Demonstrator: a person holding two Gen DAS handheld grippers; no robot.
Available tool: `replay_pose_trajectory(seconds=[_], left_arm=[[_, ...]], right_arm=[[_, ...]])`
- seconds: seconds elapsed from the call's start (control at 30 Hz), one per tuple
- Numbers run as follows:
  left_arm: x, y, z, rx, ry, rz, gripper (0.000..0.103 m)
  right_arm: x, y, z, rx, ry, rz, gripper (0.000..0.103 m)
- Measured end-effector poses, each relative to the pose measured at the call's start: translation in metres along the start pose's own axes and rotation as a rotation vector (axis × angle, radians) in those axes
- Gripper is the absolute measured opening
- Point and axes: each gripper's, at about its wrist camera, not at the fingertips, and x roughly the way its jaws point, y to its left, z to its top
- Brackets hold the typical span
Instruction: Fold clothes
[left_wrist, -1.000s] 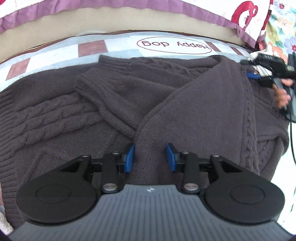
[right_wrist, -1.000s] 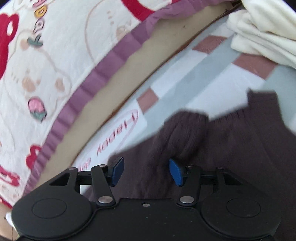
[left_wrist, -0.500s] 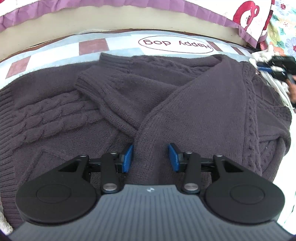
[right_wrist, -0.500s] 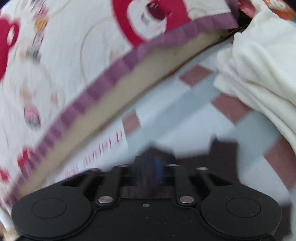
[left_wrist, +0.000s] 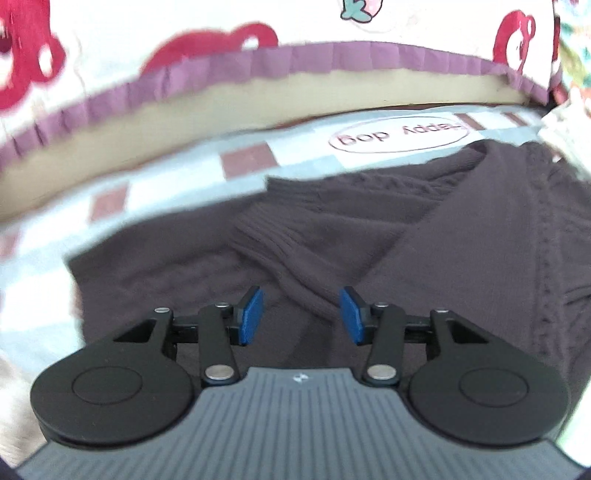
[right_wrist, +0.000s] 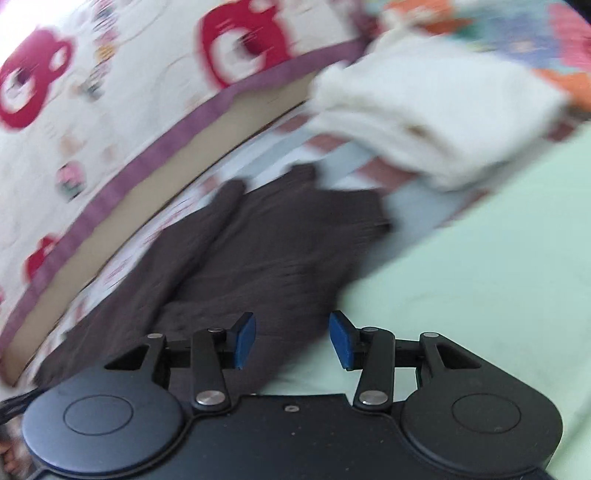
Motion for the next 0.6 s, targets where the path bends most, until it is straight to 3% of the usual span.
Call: replay_pose_trajectory(seconds=[0.07, 0.17, 0.3, 0.37, 0.5, 0.53, 0.57, 0.6], left_arm=[[-0.007, -0.004, 0.011, -0.06, 0.025, -0.024, 0.045], [-0.023, -0.025, 0.032, -0.124, 0.015, -0.19, 0.047], [-0.032, -0.09, 0.051, -0.001, -0.058, -0.31, 0.05], [-0.022, -0.123, 0.048, 0.044, -0.08, -0.335, 0.051], [0.006, -0.151, 0.028, 0.002, 0.027, -0.357, 0.051], [0.012, -0.154, 0.021, -0.005, 0.056, -0.351, 0.051], [0.017, -0.156, 0.014, -0.013, 0.084, -0.345, 0.051], [0.018, -0.154, 0.008, -0.018, 0.095, -0.341, 0.051]], right_arm=[[0.002, -0.012, -0.001, 0.042, 0.016, 0.01, 0.052], [0.012, -0.023, -0.004, 0.143, 0.036, 0.102, 0.058], [0.037, -0.023, -0.015, 0.245, 0.061, 0.203, 0.06], [0.044, -0.017, -0.02, 0.275, 0.017, 0.203, 0.06], [0.058, -0.019, -0.021, 0.403, -0.102, 0.208, 0.06], [0.061, -0.017, -0.019, 0.395, -0.119, 0.199, 0.058], [0.063, -0.012, -0.015, 0.358, -0.129, 0.181, 0.035], [0.065, -0.008, -0.01, 0.321, -0.139, 0.163, 0.024]])
